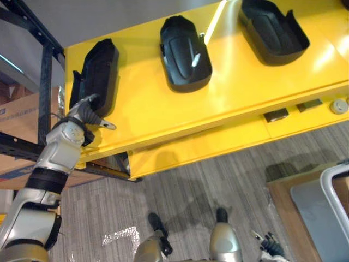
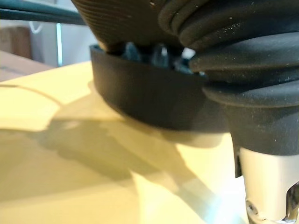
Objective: Walk over and take plastic housings, then place them on the shelf
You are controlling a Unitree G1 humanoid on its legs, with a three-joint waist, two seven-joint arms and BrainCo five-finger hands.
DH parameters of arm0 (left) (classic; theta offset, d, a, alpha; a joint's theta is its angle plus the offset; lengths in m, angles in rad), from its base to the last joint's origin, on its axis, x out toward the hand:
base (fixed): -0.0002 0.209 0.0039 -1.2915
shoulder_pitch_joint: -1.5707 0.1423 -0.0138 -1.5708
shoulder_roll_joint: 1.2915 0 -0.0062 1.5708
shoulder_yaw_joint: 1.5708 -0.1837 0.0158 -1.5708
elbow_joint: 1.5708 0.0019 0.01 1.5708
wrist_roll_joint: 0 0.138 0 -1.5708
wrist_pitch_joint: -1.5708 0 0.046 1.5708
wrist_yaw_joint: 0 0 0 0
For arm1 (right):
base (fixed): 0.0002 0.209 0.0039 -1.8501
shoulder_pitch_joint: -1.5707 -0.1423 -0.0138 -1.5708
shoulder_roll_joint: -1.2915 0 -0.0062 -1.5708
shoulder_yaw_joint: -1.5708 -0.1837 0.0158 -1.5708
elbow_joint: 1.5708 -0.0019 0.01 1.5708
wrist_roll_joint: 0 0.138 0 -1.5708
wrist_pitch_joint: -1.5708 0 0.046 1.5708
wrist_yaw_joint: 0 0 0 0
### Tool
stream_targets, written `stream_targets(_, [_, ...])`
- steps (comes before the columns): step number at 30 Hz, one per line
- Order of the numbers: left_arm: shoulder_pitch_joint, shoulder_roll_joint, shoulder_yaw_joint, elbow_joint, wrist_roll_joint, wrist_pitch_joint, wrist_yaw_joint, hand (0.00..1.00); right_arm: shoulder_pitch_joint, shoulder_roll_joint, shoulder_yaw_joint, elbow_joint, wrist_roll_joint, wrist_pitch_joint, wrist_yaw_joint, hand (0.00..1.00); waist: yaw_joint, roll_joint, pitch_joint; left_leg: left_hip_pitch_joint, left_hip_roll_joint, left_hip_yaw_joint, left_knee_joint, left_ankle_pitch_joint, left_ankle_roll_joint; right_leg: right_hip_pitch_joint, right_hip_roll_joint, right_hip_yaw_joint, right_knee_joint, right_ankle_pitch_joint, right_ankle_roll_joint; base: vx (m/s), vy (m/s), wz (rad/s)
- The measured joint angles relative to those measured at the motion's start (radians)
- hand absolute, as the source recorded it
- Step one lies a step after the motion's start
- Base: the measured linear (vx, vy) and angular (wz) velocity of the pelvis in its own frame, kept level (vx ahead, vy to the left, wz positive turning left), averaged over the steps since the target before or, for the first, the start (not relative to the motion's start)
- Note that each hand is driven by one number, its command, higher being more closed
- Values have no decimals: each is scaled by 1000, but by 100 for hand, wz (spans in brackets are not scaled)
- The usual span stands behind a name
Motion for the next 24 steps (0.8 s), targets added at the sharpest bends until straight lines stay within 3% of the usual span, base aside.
stream_targets(11, [-25,-16,0,26,-60,-27,64,0,1,12,22,0,0,-1,-1,0,-2,-25,6,6,0,4,0,0,0,3,1,10,-1,1,0,1,4,-1])
stream_targets(24, [-9,-56,-1,-36,-152,-41,80,0,3,17,22,2,-2,-2,-3,0,-1,-26,6,29,0,2,0,0,0,34,1,6,-12,1,1,0,0,0])
